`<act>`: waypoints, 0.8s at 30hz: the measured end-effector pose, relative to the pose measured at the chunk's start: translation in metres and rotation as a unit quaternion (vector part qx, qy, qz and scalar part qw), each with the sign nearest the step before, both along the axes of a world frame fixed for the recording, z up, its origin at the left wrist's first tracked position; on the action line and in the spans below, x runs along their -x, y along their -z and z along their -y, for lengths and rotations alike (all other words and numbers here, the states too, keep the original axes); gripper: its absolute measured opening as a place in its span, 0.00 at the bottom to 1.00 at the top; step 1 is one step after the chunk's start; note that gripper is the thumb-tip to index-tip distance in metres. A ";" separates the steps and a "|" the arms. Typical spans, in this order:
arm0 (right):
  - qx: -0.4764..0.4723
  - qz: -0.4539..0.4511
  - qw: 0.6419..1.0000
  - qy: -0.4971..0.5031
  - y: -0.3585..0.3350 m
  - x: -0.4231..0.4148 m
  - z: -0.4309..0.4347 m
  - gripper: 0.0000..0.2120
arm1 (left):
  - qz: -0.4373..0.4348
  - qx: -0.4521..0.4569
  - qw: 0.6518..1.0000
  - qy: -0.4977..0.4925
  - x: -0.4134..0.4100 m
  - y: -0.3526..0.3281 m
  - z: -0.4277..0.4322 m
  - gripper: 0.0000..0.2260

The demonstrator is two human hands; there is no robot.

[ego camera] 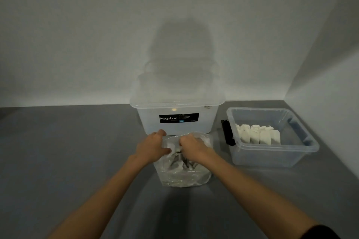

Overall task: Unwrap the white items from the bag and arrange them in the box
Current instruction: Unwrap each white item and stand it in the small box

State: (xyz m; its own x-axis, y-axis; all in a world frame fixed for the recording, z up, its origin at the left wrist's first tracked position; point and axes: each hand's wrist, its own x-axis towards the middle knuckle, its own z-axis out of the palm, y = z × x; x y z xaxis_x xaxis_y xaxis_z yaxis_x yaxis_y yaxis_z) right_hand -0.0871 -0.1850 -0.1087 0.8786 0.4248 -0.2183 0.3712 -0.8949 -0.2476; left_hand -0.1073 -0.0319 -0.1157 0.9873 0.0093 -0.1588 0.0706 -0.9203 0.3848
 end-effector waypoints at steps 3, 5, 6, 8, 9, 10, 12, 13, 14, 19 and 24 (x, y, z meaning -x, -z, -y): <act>0.050 0.039 0.998 0.011 0.011 0.004 -0.006 0.07 | 0.005 0.014 1.000 -0.007 0.000 0.005 -0.005 0.22; 0.058 0.053 0.997 0.025 0.014 0.006 -0.009 0.06 | 0.011 0.030 0.999 -0.016 -0.001 0.006 -0.007 0.19; 0.045 0.056 0.997 0.034 0.016 0.006 -0.010 0.07 | 0.015 0.038 0.999 -0.017 -0.002 0.006 -0.007 0.18; 0.027 0.068 0.996 0.046 0.016 0.008 -0.013 0.10 | 0.025 0.044 0.999 -0.012 -0.002 0.007 -0.007 0.17; 0.035 0.070 0.996 0.050 0.014 0.009 -0.014 0.10 | 0.030 0.045 0.998 -0.010 -0.002 0.007 -0.007 0.17; 0.047 0.072 0.995 0.050 0.012 0.010 -0.014 0.09 | 0.035 0.047 0.998 -0.008 -0.003 0.007 -0.008 0.17; 0.057 0.082 0.994 0.047 0.009 0.013 -0.011 0.08 | 0.038 0.052 0.998 -0.009 -0.004 0.008 -0.009 0.16; 0.052 0.084 0.994 0.047 0.008 0.015 -0.009 0.08 | 0.039 0.053 0.998 -0.008 -0.005 0.008 -0.010 0.16; 0.043 0.086 0.994 0.048 0.005 0.016 -0.005 0.08 | 0.041 0.052 0.998 -0.006 -0.006 0.009 -0.010 0.15; -0.055 0.040 0.994 0.088 -0.016 0.021 0.014 0.04 | 0.053 0.039 0.998 0.015 -0.009 0.006 -0.012 0.15; -0.235 -0.059 0.957 0.158 -0.050 0.027 0.034 0.06 | 0.140 0.118 0.981 0.069 -0.008 -0.008 -0.011 0.14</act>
